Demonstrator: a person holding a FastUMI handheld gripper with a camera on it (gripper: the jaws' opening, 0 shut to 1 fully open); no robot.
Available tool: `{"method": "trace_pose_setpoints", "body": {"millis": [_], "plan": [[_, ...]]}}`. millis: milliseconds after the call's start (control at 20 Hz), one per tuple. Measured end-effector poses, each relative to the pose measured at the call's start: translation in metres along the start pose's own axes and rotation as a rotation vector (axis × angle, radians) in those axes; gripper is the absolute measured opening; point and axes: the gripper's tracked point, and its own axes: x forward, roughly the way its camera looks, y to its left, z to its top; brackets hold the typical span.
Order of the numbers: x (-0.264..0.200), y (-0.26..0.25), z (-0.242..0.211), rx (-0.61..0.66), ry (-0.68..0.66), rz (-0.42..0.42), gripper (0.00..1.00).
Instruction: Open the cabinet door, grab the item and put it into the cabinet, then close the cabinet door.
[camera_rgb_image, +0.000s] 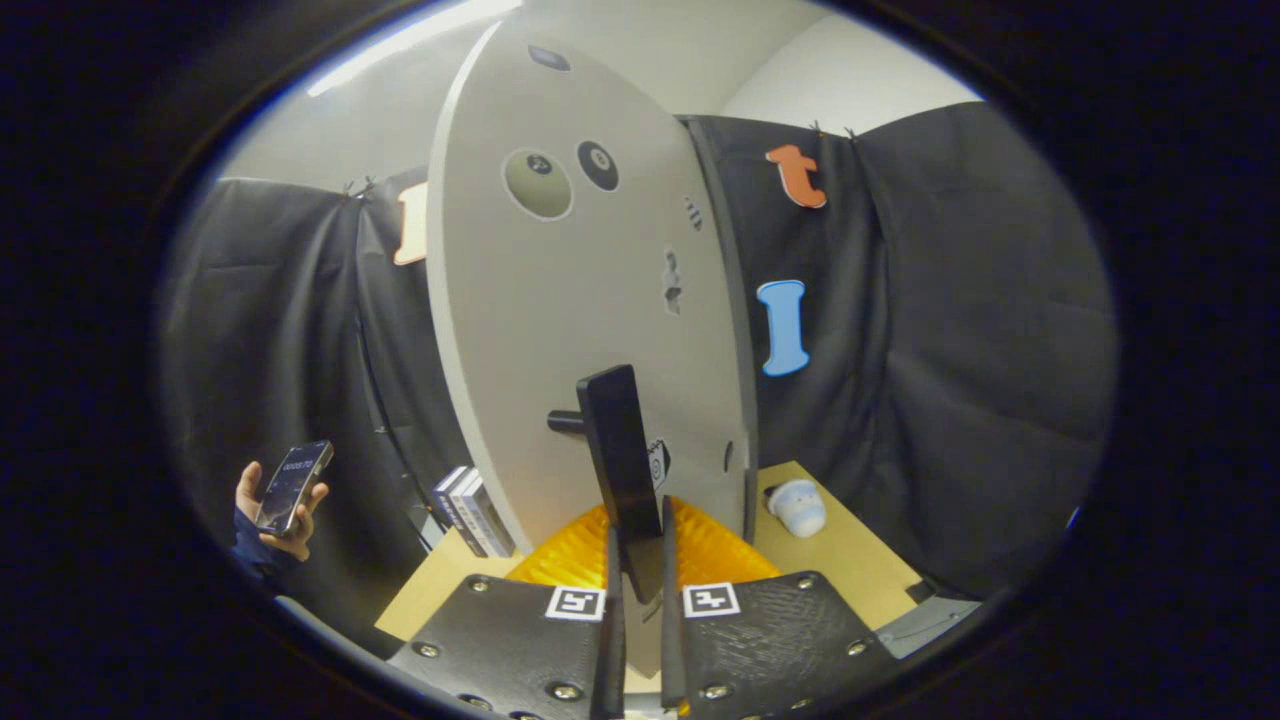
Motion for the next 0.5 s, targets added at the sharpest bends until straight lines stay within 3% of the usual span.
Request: {"method": "trace_pose_setpoints", "body": {"millis": [300, 350, 500], "plan": [[-0.032, -0.090, 0.021, 0.028, -0.063, -0.274, 0.14], [-0.040, -0.105, 0.021, 0.021, -0.069, -0.315, 0.02], [-0.060, -0.136, 0.022, 0.023, -0.094, -0.406, 0.01]]}}
